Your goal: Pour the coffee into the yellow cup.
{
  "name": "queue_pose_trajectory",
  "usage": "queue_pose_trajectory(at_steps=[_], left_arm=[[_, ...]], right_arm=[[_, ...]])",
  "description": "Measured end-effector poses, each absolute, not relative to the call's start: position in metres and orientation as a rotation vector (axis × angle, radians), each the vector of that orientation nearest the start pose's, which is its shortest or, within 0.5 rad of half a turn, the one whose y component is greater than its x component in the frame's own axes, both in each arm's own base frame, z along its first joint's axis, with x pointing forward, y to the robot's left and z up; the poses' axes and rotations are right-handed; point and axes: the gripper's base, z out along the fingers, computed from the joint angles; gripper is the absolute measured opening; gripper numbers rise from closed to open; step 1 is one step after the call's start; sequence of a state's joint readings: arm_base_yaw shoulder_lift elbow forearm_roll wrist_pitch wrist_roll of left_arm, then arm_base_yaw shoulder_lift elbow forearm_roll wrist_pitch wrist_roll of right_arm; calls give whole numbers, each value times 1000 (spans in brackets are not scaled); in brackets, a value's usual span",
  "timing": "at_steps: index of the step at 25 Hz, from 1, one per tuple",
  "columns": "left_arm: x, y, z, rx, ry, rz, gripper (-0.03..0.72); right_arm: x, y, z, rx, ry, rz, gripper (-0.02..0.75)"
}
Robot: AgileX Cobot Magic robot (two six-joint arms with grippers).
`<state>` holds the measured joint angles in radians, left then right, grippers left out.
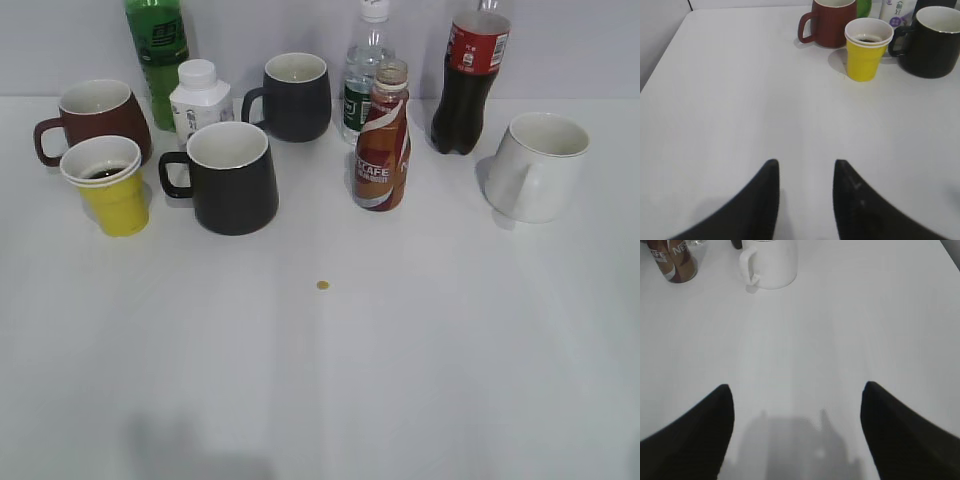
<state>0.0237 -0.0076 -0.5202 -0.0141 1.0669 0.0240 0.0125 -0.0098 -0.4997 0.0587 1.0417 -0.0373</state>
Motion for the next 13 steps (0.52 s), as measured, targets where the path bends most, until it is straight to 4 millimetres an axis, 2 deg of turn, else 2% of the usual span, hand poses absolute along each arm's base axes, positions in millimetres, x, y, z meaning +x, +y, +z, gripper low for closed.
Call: queue_pose_trajectory(at_steps=[5,13], left_arm=[[-9,-1,282,1,2023,13,237],[-9,-1,282,1,2023,13,227]], right_arm=[[-6,5,279,-53,2014,54,591],[-6,5,279,-52,2014,55,590]])
